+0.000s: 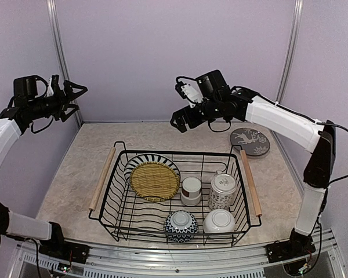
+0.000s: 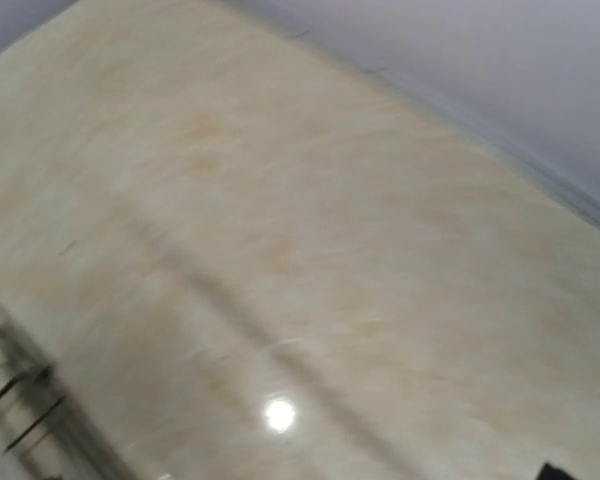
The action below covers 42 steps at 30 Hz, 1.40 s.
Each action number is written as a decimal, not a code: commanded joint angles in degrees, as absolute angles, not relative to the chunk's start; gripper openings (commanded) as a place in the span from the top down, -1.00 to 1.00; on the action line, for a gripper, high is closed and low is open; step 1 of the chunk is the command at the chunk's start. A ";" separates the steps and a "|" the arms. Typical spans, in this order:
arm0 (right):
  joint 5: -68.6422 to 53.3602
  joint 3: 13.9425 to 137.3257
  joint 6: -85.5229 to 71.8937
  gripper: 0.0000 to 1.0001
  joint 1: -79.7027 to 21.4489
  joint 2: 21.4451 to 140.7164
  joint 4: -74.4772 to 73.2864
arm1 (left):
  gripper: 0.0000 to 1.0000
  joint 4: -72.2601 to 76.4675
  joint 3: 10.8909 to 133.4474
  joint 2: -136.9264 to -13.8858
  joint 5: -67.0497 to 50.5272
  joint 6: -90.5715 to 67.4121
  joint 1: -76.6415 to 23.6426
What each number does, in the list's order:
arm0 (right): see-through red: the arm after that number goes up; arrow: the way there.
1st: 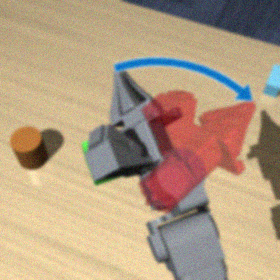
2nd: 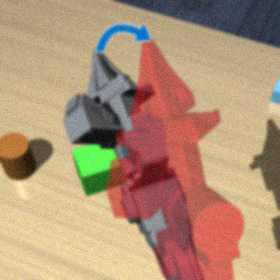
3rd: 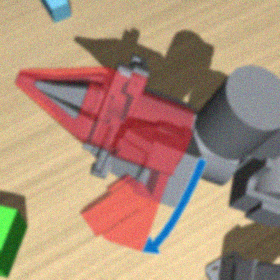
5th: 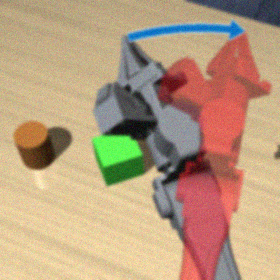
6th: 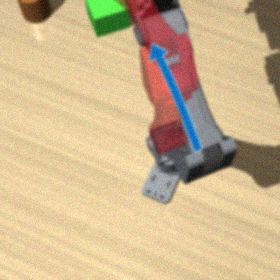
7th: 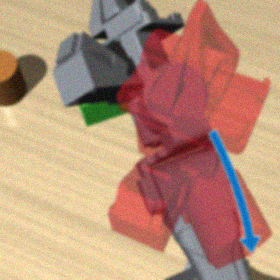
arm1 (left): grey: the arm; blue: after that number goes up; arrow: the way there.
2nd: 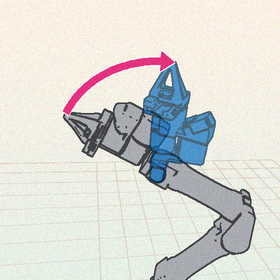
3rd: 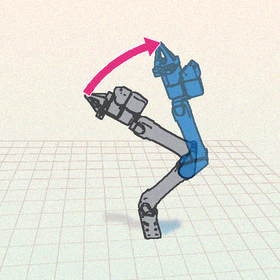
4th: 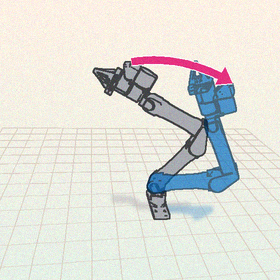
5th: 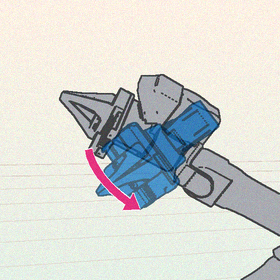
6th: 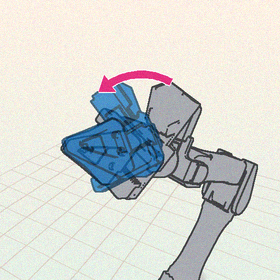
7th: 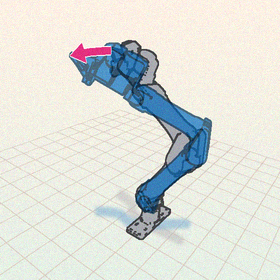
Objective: Unload the mixed dishes from the dish rack
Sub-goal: Grab the plate from the dish rack.
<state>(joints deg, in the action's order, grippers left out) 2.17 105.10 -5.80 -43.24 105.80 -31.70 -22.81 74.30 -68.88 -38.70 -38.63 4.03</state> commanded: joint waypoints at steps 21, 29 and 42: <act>-7.74 114.79 3.40 -0.73 -55.01 114.35 -40.52 | -0.98 -22.38 74.36 -69.00 -40.48 -34.96 2.87; -9.61 115.20 5.07 -0.30 -55.00 115.90 -42.62 | -0.98 -22.58 74.35 -69.15 -40.34 -34.45 2.16; -7.47 116.39 6.50 -0.06 -55.02 119.51 -45.98 | -0.98 -22.63 74.44 -69.10 -40.37 -34.10 1.47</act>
